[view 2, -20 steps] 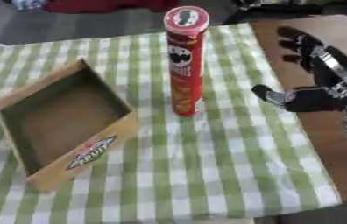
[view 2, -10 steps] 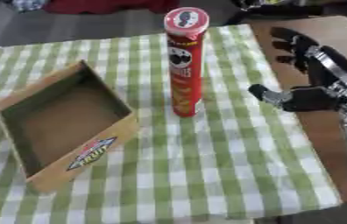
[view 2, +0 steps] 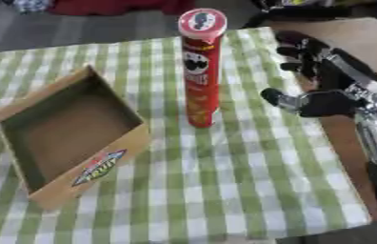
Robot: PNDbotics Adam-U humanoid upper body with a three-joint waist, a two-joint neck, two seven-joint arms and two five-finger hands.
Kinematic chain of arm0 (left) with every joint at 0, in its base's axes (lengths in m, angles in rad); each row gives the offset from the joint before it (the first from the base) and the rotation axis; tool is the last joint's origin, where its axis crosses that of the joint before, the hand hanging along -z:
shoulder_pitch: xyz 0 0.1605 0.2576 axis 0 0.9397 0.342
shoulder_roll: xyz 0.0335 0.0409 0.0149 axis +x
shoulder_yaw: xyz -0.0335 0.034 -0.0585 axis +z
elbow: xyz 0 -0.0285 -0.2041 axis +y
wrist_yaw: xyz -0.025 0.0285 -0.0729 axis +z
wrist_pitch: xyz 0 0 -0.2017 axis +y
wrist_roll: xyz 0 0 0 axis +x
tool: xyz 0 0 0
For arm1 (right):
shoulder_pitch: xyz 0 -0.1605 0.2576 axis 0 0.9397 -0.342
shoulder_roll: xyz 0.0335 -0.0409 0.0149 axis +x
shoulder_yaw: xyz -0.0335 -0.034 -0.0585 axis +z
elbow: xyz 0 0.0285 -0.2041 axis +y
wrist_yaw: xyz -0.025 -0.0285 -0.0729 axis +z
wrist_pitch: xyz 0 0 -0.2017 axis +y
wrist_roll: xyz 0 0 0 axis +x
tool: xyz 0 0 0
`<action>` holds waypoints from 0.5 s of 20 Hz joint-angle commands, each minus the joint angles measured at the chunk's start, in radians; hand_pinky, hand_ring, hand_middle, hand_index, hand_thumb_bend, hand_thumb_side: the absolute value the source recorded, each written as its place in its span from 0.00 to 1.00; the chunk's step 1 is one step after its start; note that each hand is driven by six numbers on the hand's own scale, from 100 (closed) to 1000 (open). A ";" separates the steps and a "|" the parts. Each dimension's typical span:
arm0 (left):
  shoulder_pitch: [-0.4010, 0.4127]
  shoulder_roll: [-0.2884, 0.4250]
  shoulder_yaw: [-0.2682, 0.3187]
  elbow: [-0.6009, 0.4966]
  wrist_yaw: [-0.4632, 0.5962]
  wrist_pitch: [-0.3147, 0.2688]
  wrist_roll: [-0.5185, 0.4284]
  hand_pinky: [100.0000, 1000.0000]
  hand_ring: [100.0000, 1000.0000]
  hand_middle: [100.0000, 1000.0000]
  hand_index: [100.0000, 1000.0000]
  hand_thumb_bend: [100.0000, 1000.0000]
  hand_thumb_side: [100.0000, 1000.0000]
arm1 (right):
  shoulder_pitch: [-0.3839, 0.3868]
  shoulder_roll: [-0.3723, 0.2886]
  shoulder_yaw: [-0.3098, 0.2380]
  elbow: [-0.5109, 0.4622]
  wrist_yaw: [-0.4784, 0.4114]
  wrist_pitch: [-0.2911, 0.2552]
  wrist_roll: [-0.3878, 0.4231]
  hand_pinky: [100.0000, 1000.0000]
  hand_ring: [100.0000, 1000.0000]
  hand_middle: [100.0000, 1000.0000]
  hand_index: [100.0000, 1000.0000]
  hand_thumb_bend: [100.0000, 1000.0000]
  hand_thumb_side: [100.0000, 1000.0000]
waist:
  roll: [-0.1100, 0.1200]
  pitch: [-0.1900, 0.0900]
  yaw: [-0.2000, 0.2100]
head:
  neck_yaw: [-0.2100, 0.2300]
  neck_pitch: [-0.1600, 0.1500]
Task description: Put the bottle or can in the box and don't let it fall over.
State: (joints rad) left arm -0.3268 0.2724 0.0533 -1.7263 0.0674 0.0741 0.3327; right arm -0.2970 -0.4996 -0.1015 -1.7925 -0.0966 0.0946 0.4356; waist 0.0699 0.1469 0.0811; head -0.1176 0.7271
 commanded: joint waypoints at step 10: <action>-0.026 0.009 -0.002 -0.022 0.005 -0.003 -0.007 0.66 1.00 1.00 0.79 0.00 0.71 | -0.085 -0.011 0.011 0.104 -0.045 0.016 0.047 0.93 1.00 1.00 1.00 0.34 0.03 | -0.001 -0.005 0.013 | -0.003 -0.024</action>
State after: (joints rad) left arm -0.3347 0.2713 0.0476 -1.7266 0.0704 0.0723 0.3285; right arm -0.3651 -0.4966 -0.0878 -1.6906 -0.1304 0.1106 0.4762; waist 0.0709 0.1514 0.0929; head -0.1200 0.7159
